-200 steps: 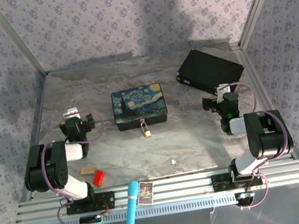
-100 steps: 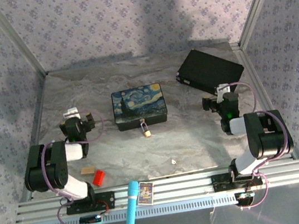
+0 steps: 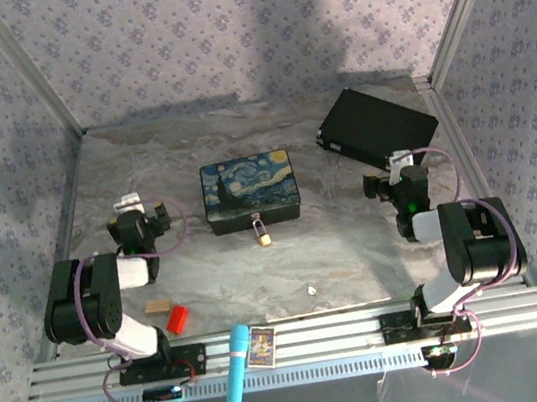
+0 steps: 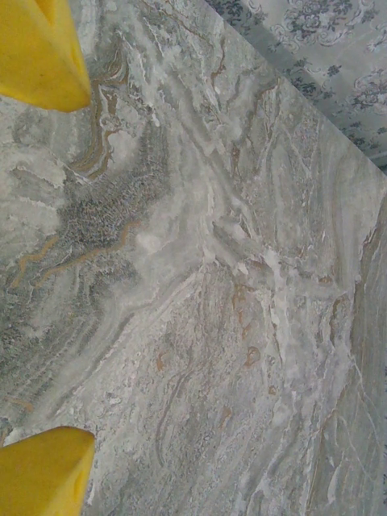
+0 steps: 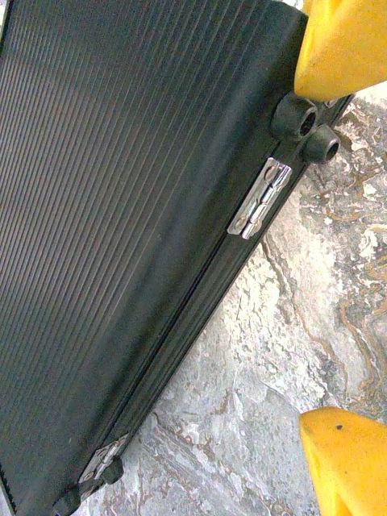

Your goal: Unlock the padlock with the key

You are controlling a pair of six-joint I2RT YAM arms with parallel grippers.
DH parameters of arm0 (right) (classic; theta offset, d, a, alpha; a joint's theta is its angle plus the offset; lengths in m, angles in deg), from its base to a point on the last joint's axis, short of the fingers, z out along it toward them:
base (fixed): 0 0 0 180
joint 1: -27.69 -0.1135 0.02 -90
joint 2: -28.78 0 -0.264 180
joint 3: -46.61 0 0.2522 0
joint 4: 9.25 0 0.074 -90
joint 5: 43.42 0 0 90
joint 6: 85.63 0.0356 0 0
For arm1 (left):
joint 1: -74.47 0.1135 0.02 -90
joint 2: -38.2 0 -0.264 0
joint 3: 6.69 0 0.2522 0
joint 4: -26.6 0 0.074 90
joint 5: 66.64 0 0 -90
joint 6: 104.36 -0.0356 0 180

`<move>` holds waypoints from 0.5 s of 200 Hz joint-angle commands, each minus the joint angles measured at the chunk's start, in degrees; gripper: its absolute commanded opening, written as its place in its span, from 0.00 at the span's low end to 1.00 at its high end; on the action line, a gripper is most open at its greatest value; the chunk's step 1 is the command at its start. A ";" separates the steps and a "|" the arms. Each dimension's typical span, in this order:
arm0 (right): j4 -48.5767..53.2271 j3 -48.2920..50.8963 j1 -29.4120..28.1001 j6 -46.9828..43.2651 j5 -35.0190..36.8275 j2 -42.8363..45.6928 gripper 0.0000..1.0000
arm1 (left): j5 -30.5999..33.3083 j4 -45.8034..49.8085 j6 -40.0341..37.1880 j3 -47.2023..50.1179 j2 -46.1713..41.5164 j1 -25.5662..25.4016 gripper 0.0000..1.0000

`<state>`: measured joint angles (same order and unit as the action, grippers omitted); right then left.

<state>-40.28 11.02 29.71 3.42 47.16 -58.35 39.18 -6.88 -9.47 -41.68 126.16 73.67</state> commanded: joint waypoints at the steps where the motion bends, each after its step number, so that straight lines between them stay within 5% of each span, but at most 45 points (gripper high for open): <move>1: 0.59 -1.16 0.53 -0.63 -0.58 -0.02 0.99 | -0.87 -1.93 -0.84 -1.01 -0.16 -0.12 1.00; 60: 2.30 -1.54 0.49 -0.72 -0.63 1.79 0.99 | -0.54 -2.03 -0.62 -0.52 -1.13 -0.13 1.00; 100: 14.91 -3.59 0.00 -0.46 -0.72 12.59 0.99 | -0.89 8.95 0.01 -0.07 -14.15 -0.10 1.00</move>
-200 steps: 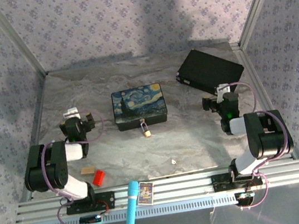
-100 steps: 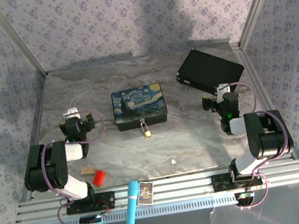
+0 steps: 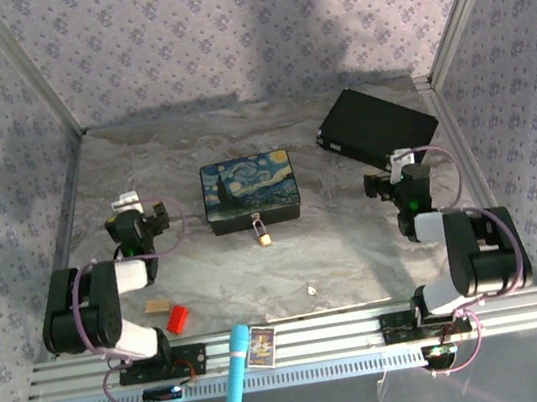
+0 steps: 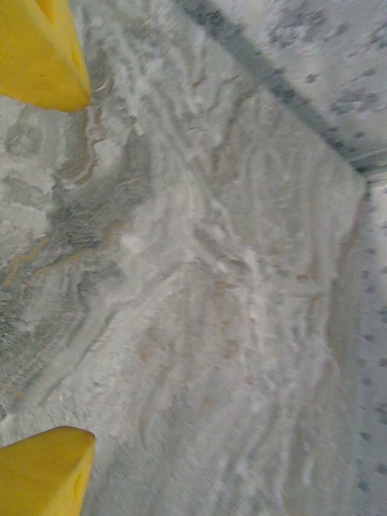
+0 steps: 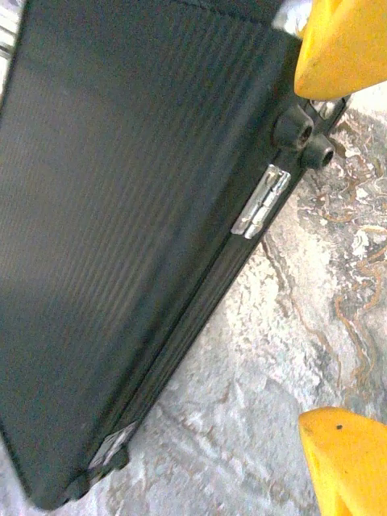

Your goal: Unlock the padlock with the key

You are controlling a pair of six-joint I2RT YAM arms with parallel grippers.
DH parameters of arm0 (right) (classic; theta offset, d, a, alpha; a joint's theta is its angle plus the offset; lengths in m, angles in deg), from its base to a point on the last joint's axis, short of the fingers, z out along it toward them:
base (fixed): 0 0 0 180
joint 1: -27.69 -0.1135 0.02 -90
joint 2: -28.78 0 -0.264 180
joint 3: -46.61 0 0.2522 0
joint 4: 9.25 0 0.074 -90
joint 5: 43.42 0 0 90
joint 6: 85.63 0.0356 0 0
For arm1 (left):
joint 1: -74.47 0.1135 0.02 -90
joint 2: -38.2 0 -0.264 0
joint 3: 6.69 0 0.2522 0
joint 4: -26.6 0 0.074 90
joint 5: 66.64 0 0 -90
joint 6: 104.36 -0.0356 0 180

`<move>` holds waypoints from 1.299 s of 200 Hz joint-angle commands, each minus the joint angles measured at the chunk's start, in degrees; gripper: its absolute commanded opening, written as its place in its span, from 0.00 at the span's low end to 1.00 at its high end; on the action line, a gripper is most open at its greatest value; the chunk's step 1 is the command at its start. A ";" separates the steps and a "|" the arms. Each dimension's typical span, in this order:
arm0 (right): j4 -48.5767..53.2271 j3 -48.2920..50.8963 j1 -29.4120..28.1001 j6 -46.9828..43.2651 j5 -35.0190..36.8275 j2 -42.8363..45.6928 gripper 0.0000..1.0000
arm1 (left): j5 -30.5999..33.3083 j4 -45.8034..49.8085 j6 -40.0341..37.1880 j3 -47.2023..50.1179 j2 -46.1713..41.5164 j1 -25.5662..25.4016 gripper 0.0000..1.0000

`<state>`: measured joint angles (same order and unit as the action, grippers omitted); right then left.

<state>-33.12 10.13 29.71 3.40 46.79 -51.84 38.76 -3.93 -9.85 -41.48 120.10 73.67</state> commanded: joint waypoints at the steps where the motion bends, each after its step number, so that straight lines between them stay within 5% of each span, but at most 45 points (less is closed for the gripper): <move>1: 7.88 -2.77 -0.04 -0.35 -0.37 6.35 0.99 | -0.46 6.51 0.48 -0.34 -8.44 -0.14 1.00; 35: 18.89 -5.24 -0.22 3.18 -1.50 15.11 0.99 | -3.62 16.91 6.97 -2.13 -19.53 -0.15 1.00; 56: 26.81 -6.43 -0.04 8.74 -2.63 21.20 0.99 | -5.15 27.03 20.97 -4.17 -26.58 -0.16 1.00; 76: 39.63 -9.85 0.51 20.27 3.45 24.58 0.99 | -6.70 31.86 32.83 -3.94 -31.57 -0.01 1.00; 124: 51.32 -12.76 -0.88 20.56 -16.69 26.46 0.99 | -23.35 38.93 43.79 -5.62 -35.63 -1.24 1.00; 172: 60.17 -13.75 -16.37 24.59 -7.00 27.94 0.99 | -19.21 57.65 40.66 -14.63 -32.16 -16.26 1.00; 225: 62.69 -12.49 -34.26 33.67 3.34 27.82 0.99 | -14.31 59.65 44.75 -18.04 -25.54 -37.51 1.00; 260: 63.00 -11.25 -45.55 39.61 7.47 25.53 0.93 | -13.98 59.40 49.06 -18.82 -20.74 -44.74 1.00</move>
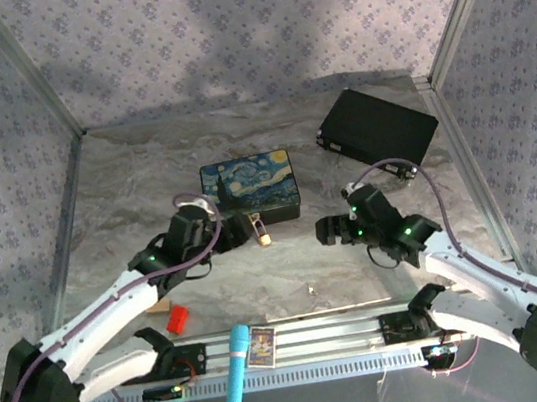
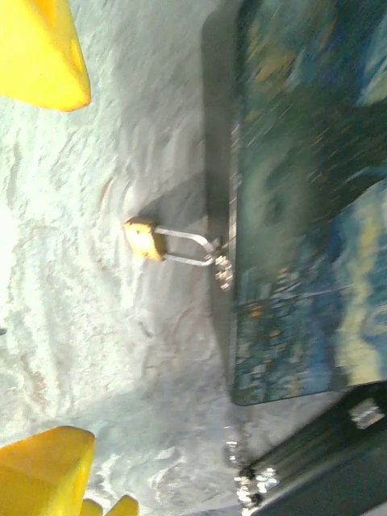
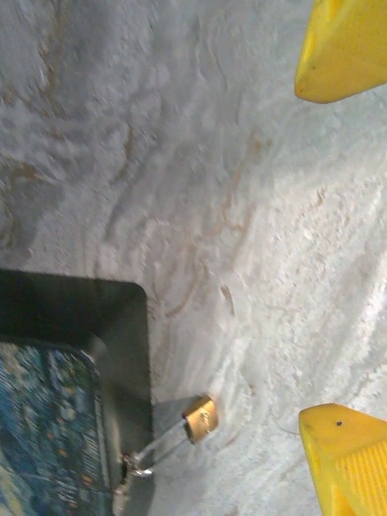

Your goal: Unlock the padlock with the key

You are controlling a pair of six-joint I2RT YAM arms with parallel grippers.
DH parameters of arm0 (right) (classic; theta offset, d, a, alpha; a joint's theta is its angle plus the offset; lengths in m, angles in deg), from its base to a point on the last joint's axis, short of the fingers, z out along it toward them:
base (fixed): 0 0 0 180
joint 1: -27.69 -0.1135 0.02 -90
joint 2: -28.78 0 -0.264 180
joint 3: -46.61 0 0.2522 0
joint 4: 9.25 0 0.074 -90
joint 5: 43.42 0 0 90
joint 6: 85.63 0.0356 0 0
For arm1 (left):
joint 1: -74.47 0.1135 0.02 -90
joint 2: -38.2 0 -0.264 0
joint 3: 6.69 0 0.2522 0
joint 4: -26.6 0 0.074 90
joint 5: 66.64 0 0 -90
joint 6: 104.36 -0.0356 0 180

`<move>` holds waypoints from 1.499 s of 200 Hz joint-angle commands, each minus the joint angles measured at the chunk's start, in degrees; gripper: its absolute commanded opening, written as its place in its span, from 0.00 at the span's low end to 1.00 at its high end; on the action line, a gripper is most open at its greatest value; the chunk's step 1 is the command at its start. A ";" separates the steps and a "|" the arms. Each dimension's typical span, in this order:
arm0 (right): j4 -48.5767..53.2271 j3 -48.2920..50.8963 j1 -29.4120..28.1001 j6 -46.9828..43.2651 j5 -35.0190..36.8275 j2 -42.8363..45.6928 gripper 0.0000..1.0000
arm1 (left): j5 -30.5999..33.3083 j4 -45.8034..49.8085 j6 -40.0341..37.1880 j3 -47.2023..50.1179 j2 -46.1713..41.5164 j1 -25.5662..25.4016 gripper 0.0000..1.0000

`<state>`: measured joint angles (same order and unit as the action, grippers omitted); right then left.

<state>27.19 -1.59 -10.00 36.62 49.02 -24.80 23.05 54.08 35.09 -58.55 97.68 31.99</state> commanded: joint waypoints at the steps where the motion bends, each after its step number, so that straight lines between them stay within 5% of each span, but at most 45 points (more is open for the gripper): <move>1: 2.67 0.44 -6.18 6.45 5.31 -1.56 0.93 | 1.69 1.26 4.23 -1.68 1.78 -3.19 1.00; 85: 3.95 -1.29 -25.48 17.06 11.25 -13.46 0.69 | 3.31 -0.81 9.33 -0.92 7.19 -9.73 1.00; 126: -0.40 -1.25 -28.87 19.16 7.53 -18.30 0.51 | 4.17 -1.15 9.89 0.48 6.40 -10.11 1.00; 267: 0.12 -2.43 -34.61 24.91 8.16 -27.88 0.33 | 6.12 -1.32 10.64 1.47 7.14 -10.47 1.00; 300: 1.40 -4.08 -36.95 26.39 9.12 -30.96 0.21 | 5.87 -1.77 11.60 1.63 7.82 -10.50 1.00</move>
<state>29.64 -4.45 -44.56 60.03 60.76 -52.21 28.03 53.29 45.76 -56.50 104.98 22.16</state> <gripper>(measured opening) 0.263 0.997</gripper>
